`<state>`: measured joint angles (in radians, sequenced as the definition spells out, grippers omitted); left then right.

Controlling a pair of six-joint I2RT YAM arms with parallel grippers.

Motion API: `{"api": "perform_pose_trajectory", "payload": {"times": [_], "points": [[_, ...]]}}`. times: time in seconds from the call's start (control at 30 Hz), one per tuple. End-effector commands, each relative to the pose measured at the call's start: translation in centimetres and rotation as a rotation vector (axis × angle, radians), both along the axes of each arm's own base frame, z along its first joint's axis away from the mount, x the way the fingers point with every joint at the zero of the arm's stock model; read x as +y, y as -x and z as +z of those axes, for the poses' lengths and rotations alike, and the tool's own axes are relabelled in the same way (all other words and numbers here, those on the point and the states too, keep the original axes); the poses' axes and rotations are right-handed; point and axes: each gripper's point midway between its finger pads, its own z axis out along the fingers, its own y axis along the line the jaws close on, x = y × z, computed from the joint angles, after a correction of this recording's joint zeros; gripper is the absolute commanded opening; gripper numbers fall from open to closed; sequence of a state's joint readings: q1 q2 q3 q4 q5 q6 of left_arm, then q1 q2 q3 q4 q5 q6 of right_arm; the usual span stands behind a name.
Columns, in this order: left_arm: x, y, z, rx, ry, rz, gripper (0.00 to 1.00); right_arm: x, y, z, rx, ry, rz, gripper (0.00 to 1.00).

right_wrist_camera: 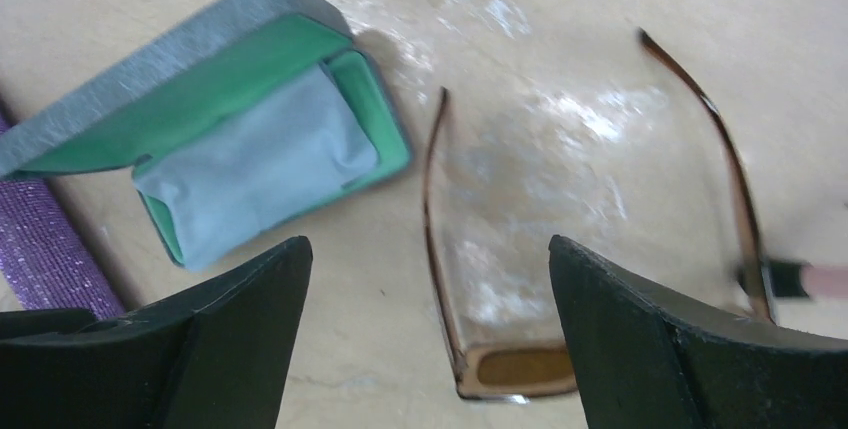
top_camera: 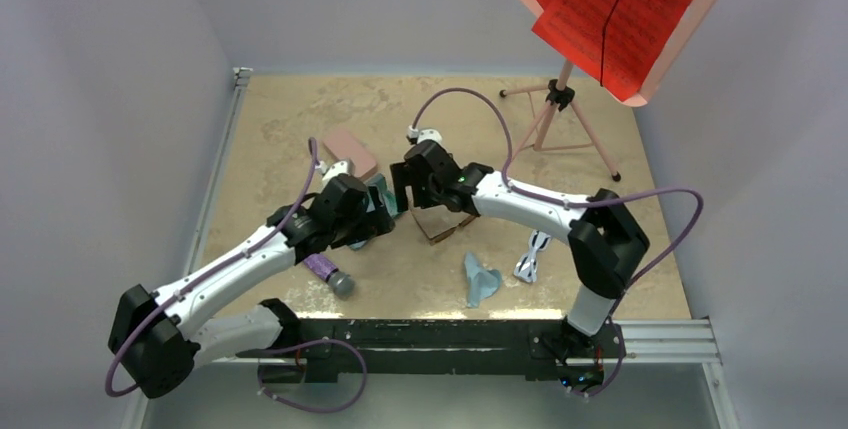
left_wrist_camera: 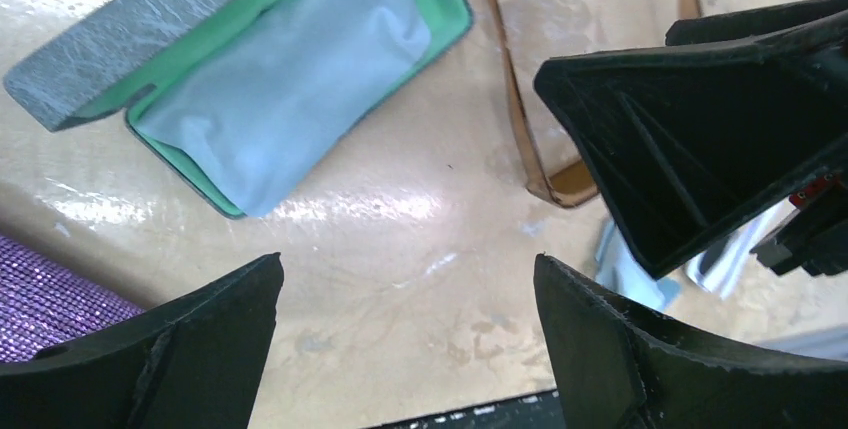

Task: Organize the sunglasses
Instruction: Pick up the sunglasses from the center of the board.

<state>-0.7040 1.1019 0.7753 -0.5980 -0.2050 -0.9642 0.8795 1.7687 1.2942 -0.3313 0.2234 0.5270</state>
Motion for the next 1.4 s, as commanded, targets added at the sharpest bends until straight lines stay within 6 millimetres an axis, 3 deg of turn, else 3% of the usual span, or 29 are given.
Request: {"api": "perform_pose_trajectory", "payload": {"times": [0.0, 0.13, 0.2, 0.4, 0.57, 0.87, 0.93, 1.13, 1.23, 1.37], "points": [[-1.0, 1.3, 2.0, -0.055, 0.114, -0.080, 1.00, -4.2, 0.9, 1.7, -0.021, 0.003, -0.177, 0.93], [0.5, 2.9, 1.8, -0.067, 0.146, -0.037, 1.00, -9.2, 3.7, 0.0, 0.096, 0.033, -0.469, 0.96], [1.6, 3.6, 1.9, -0.082, 0.157, -0.012, 1.00, -10.4, 4.7, -1.0, 0.141, 0.005, -0.596, 0.97], [3.4, 5.4, 1.0, -0.079, 0.161, 0.018, 1.00, -10.7, 5.2, -2.9, 0.210, -0.057, -0.797, 0.98], [3.6, 6.0, 0.6, -0.077, 0.163, 0.003, 1.00, -10.9, 4.4, -3.6, 0.191, -0.098, -0.900, 0.98], [3.7, 6.2, -0.2, -0.062, 0.153, -0.005, 1.00, -11.4, 3.7, -5.9, 0.176, -0.123, -0.971, 0.88], [3.6, 6.2, -0.3, -0.062, 0.158, -0.005, 1.00, -11.3, 3.4, -6.3, 0.180, -0.108, -0.973, 0.83], [3.3, 6.2, -0.2, -0.063, 0.163, -0.019, 1.00, -11.6, 2.7, -7.3, 0.183, -0.082, -0.994, 0.56], [4.0, 6.1, -0.2, -0.065, 0.126, -0.009, 1.00, -11.9, 3.0, -7.6, 0.191, -0.078, -1.004, 0.26], [4.0, 5.9, 0.5, -0.080, 0.119, -0.014, 1.00, -12.3, 3.5, -7.3, 0.201, -0.082, -1.004, 0.18]]}}
